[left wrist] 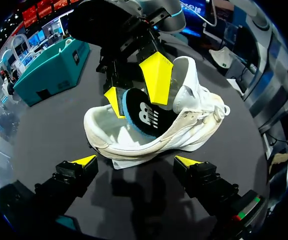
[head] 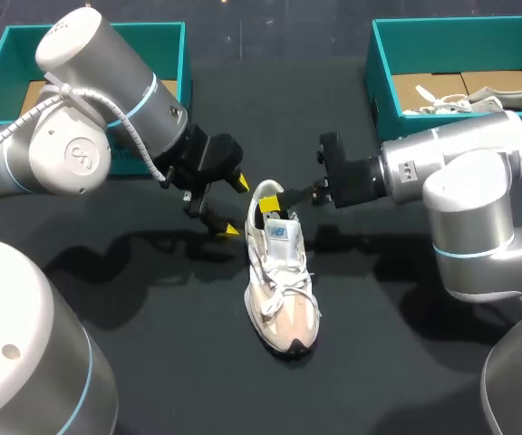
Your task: Take the shoe out of the shoebox, open the shoe tongue, remove and reinsert the insole, then place the shoe into the shoebox
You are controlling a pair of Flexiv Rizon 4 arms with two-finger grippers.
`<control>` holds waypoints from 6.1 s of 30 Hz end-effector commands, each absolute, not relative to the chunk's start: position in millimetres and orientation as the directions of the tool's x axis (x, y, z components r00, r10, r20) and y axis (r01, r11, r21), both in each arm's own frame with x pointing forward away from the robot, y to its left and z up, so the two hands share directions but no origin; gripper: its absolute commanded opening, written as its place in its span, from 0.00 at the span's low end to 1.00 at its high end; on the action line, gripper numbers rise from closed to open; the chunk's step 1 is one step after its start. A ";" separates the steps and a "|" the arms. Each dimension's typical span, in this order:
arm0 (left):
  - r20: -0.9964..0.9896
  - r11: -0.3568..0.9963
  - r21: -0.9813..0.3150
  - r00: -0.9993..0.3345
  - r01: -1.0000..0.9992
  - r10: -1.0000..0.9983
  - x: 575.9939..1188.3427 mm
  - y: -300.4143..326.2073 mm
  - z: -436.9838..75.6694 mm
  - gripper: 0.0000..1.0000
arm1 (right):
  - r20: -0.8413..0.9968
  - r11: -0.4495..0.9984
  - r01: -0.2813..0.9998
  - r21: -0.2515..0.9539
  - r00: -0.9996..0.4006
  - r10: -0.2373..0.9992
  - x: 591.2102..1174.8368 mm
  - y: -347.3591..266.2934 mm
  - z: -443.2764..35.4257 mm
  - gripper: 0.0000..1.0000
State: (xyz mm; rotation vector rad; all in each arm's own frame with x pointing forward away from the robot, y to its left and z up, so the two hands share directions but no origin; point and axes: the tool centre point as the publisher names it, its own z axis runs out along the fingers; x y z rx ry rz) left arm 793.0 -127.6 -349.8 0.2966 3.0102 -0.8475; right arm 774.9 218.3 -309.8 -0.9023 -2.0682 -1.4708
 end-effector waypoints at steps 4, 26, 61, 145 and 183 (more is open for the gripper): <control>-0.079 0.838 -0.507 -0.979 0.201 0.187 788.0 -115.0 -337.7 1.00 | 0.690 0.234 0.746 0.623 -0.666 0.284 773.2 199.7 -304.8 0.42; -0.119 0.862 -0.445 -0.970 0.243 0.212 797.7 -82.1 -314.4 1.00 | 0.663 0.245 0.821 0.516 -0.564 0.493 773.5 138.0 -285.0 0.41; -0.139 0.902 -0.337 -0.962 0.271 0.237 812.4 -31.3 -292.0 1.00 | 0.487 0.283 0.889 0.360 -0.438 0.756 756.4 90.7 -232.6 0.41; -0.200 0.817 -0.276 -0.862 0.506 0.466 880.9 83.0 -241.7 1.00 | -0.060 0.095 0.974 0.205 -0.084 0.995 762.6 247.1 -288.5 0.00; -0.200 0.817 -0.276 -0.862 0.506 0.466 880.9 83.0 -241.7 1.00 | -0.363 0.092 0.971 0.220 -0.006 0.932 775.3 200.4 -359.0 0.00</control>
